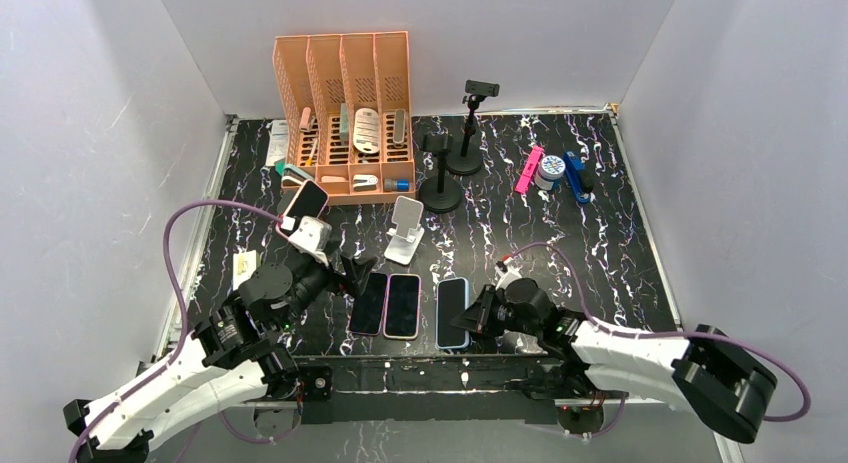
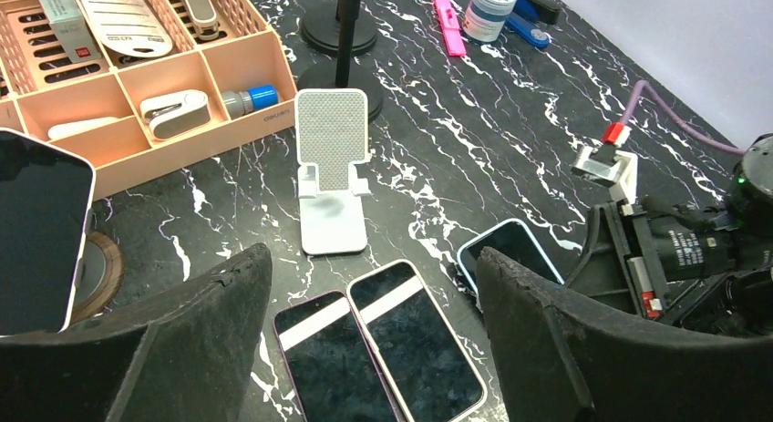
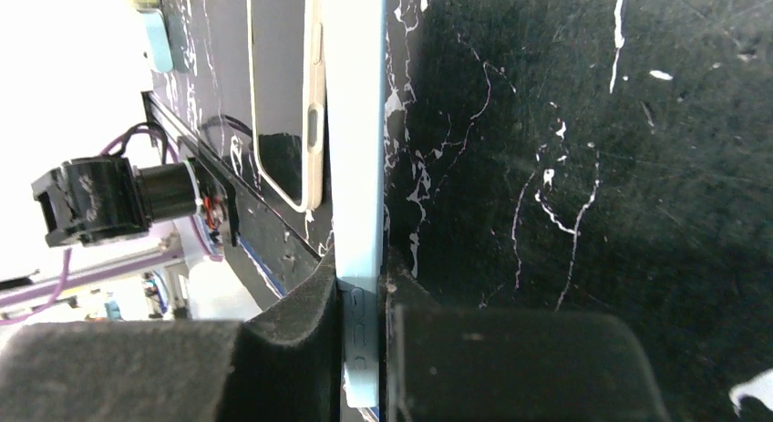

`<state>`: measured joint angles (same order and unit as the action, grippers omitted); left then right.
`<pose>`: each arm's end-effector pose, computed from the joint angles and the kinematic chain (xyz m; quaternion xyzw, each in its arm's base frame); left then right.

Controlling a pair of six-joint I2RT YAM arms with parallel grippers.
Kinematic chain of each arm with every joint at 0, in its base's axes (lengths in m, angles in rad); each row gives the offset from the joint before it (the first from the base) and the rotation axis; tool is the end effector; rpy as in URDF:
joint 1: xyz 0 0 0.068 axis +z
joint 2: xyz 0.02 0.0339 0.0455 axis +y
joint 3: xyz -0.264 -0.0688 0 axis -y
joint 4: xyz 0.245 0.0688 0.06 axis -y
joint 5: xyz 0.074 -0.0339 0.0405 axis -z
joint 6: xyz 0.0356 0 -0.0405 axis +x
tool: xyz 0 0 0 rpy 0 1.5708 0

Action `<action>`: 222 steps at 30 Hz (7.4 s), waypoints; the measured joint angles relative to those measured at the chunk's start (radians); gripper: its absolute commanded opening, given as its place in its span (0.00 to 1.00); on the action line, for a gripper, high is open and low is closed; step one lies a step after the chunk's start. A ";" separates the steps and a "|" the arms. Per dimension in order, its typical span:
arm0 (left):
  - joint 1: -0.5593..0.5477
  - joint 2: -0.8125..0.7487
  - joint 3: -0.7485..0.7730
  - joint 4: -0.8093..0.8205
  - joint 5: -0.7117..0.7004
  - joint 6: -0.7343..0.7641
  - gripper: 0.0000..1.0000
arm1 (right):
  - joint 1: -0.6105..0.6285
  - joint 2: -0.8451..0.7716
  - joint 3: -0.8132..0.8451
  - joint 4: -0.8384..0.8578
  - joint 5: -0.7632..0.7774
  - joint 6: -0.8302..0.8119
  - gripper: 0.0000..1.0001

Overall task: Remove the phone from the phone stand
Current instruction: Place the phone at the center of the board, then remove the phone from the phone stand.

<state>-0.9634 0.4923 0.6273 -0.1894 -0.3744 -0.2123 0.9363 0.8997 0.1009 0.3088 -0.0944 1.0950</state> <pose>0.0843 -0.0985 0.3249 0.1426 0.7106 -0.2622 0.6371 0.0959 0.1359 0.1350 0.0437 0.8558 0.4581 0.2365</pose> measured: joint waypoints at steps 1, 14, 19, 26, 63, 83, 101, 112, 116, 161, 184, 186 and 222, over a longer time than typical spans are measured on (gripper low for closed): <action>0.000 -0.004 0.000 0.001 0.000 0.000 0.79 | 0.000 0.030 -0.001 0.032 0.001 0.015 0.01; 0.000 0.018 0.000 -0.014 0.016 -0.006 0.78 | -0.027 0.293 0.002 0.302 -0.040 0.130 0.01; 0.000 0.017 0.000 -0.014 0.016 -0.007 0.78 | -0.053 0.348 0.002 0.359 -0.079 0.137 0.01; 0.000 0.018 0.000 -0.014 0.015 -0.007 0.78 | -0.080 0.435 0.027 0.425 -0.118 0.135 0.01; 0.000 0.008 0.000 -0.021 0.015 -0.007 0.78 | -0.098 0.342 0.048 0.287 -0.076 0.068 0.52; 0.000 0.009 0.000 -0.023 0.015 -0.007 0.78 | -0.098 0.088 0.015 0.034 0.006 -0.002 0.54; 0.000 0.009 0.000 -0.025 0.015 -0.007 0.78 | -0.112 0.254 0.133 0.032 0.018 -0.121 0.51; 0.000 0.009 0.000 -0.027 0.015 -0.007 0.78 | -0.117 0.303 0.139 0.085 -0.037 -0.128 0.49; 0.000 0.010 0.000 -0.028 0.015 -0.007 0.78 | -0.117 0.311 0.139 0.092 -0.058 -0.117 0.49; 0.772 0.370 0.021 -0.164 0.084 -0.312 0.81 | -0.117 -0.332 0.163 -0.370 0.081 -0.234 0.59; 1.017 0.469 -0.138 0.148 0.190 -0.509 0.74 | -0.117 -0.394 0.163 -0.397 0.031 -0.233 0.59; 1.017 0.491 -0.138 0.181 0.206 -0.509 0.73 | -0.117 -0.391 0.163 -0.397 0.030 -0.233 0.59; 1.046 0.579 -0.159 0.317 0.336 -0.546 0.29 | -0.117 -0.361 0.174 -0.405 0.013 -0.204 0.59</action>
<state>0.0822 1.0718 0.4679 0.1276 -0.0387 -0.7586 0.8192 0.5388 0.2752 -0.0959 -0.0818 0.8913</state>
